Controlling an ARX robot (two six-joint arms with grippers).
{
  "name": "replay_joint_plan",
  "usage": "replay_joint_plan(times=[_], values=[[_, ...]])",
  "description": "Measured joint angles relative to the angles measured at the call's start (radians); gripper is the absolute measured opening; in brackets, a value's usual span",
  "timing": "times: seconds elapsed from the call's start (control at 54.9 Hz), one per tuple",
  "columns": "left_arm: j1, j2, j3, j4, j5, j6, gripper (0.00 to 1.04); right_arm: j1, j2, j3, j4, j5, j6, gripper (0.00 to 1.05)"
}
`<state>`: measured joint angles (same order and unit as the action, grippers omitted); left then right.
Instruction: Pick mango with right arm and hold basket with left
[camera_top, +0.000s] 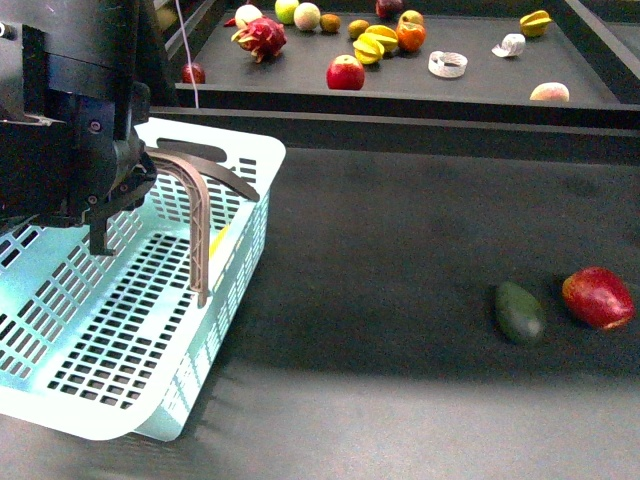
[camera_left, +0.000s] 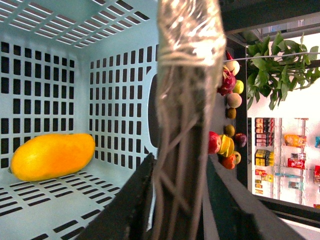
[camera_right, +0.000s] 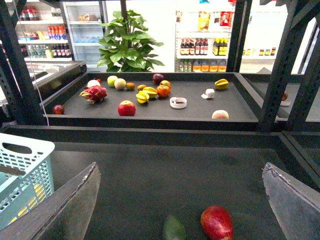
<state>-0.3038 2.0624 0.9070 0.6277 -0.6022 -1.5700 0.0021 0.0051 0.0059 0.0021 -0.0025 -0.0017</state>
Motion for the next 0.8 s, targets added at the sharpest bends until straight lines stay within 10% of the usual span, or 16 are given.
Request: replay_joint_plan(times=[0.346,0.802], values=[[0.026,-0.264,-0.154,-0.076,-0.027,0.112,0.98,0.0,0.0,0.0,0.0,0.0,0.0,0.97],[0.285,-0.736,-0.64,0.113,-0.048,0.53,0.97,0.0,0.0,0.0,0.0,0.0,0.0,0.97]])
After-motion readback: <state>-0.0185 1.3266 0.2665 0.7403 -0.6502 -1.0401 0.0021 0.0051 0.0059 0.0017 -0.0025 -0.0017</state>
